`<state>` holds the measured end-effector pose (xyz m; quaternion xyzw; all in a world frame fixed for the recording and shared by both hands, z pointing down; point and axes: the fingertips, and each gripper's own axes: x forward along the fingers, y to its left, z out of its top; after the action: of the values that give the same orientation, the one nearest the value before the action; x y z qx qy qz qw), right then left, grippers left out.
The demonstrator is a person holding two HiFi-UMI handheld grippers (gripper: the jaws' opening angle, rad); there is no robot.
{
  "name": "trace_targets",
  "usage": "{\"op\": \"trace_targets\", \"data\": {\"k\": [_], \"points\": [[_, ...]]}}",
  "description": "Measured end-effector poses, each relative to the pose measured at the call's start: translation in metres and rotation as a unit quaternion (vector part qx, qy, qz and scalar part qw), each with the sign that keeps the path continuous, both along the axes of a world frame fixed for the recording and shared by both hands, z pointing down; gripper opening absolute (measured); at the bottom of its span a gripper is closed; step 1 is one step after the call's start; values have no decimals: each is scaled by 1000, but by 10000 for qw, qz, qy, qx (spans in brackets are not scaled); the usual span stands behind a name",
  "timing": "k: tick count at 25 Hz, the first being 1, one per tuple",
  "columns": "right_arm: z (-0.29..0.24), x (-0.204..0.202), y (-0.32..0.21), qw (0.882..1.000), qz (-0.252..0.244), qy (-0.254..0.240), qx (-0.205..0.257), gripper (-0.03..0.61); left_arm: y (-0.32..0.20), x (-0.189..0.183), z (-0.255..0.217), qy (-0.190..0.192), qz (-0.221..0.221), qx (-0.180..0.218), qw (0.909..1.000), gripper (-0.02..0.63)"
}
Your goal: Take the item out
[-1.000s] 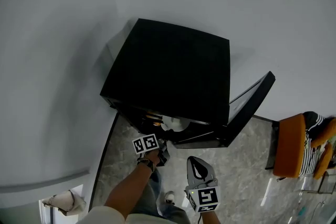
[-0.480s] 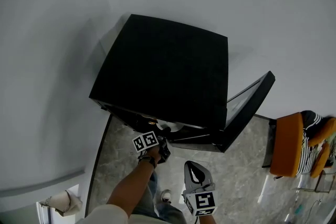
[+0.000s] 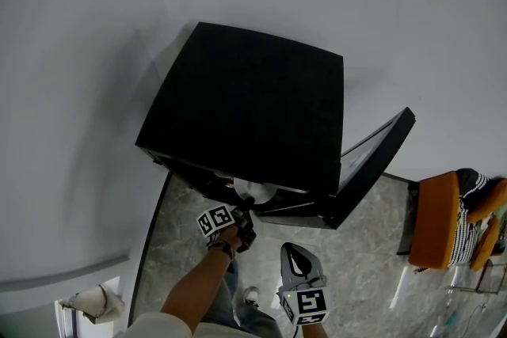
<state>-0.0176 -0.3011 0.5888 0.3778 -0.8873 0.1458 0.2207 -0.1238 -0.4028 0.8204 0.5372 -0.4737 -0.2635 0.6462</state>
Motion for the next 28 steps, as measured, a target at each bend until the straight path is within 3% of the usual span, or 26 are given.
{"op": "trace_targets", "data": {"k": [13,28], "points": [[6,10,7,9999,9,104,-87,8,-4,0,6,-1,-64,76,10000,58],[8,22,8,9998,174,102,-89,8,0,-6,-2,324,-281,57,9991,18]]}}
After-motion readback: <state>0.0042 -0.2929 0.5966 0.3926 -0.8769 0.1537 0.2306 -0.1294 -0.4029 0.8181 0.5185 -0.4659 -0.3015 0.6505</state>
